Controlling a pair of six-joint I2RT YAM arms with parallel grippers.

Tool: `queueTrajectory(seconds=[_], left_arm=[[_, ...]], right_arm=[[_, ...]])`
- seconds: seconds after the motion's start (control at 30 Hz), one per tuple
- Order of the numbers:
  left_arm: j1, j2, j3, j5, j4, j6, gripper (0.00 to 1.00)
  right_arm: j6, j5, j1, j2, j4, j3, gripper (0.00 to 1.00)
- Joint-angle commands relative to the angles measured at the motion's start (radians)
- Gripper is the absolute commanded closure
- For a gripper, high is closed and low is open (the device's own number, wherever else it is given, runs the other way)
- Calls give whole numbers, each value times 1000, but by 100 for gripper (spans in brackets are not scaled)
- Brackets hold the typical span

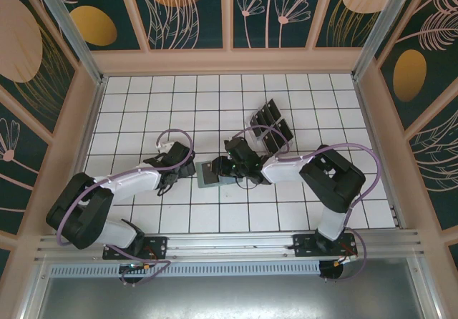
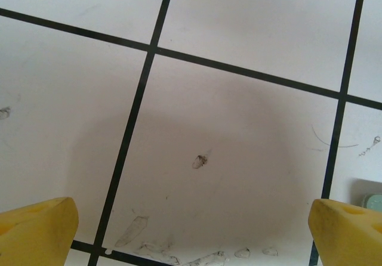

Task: Put the credit cards into the card holder
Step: Insert the credit card into the card slot.

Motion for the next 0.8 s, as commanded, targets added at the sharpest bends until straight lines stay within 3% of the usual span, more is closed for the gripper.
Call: queueTrajectory(seconds=[0.0, 0.53, 0.77], left_arm=[[4, 18, -12, 19, 11, 16, 1], [4, -51, -68, 79, 22, 4, 1], [3, -11, -77, 102, 55, 3, 1]], right_arm=[[8, 10, 9, 28, 13, 29, 68], [-5, 14, 10, 67, -41, 57, 68], [-4, 9, 21, 73, -41, 68, 68]])
